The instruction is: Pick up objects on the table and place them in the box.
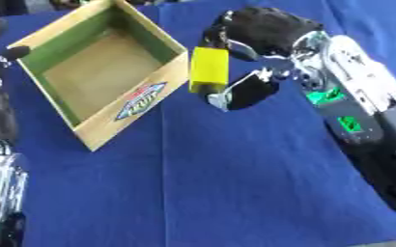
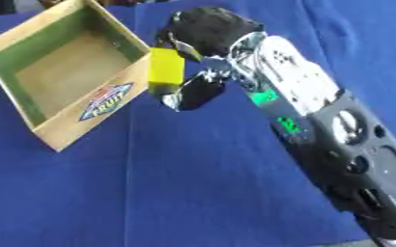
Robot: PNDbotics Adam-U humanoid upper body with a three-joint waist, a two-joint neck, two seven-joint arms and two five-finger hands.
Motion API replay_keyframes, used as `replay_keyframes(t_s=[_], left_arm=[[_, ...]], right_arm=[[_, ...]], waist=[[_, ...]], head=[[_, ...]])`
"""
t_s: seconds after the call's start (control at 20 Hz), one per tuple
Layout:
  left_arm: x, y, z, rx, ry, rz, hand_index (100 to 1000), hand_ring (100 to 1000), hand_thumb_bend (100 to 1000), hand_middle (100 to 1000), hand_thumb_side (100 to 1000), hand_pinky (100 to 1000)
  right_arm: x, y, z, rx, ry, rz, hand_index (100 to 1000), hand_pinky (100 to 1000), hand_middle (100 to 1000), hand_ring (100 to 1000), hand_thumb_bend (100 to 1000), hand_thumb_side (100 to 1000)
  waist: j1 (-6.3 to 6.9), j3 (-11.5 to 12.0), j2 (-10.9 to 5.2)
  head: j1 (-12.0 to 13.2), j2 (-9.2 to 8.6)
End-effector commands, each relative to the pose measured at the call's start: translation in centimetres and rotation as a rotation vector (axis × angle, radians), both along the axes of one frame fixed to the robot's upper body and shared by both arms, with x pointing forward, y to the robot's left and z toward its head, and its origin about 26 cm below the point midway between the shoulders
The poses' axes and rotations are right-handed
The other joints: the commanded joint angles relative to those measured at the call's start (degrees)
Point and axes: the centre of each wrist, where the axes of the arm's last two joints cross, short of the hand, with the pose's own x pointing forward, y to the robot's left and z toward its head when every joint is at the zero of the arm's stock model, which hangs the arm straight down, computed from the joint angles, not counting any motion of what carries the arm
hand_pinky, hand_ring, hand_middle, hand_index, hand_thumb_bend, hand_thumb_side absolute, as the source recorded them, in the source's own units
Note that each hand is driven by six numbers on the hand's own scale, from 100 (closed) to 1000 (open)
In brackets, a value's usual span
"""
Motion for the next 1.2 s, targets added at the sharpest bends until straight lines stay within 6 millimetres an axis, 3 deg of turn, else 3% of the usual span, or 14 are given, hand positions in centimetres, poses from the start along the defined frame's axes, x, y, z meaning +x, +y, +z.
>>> replay_keyframes(t_s=[0.05,0.25,0.55,0.9,1.2], left_arm=[[-0.2,0.0,0.7,0.005,-0.03,0.0,825,848,100,767,990,683],[-0.2,-0.1,0.9,0.001,-0.042,-0.001,825,848,100,767,988,683],[-0.1,-0.2,1.1,-0.006,-0.047,-0.004,825,849,100,768,988,683],[-0.1,-0.6,1.1,-0.012,-0.046,-0.021,824,851,100,769,989,683],[0.0,-0.8,1.2,-0.013,-0.045,-0.036,824,852,100,770,989,683]], right_arm=[[-1.0,0.3,3.2,0.07,-0.124,0.007,459,697,385,656,100,517],[-0.7,1.3,5.4,0.141,-0.21,-0.019,445,695,381,648,100,516],[-0.1,3.2,6.3,0.225,-0.278,-0.039,435,698,377,647,100,512],[1.1,6.2,7.0,0.27,-0.249,-0.091,421,701,367,633,100,488],[2.3,9.5,6.0,0.293,-0.15,-0.113,413,701,361,627,100,461]], waist=[[-0.13,0.19,-1.48],[-0.09,0.76,-1.15],[-0.15,2.56,-0.78],[-0.31,4.2,-0.38],[-0.48,5.76,-0.16]], head=[[-0.23,-1.06],[-0.51,-2.94],[-1.62,-4.88],[-3.25,-5.49],[-4.9,-5.58]])
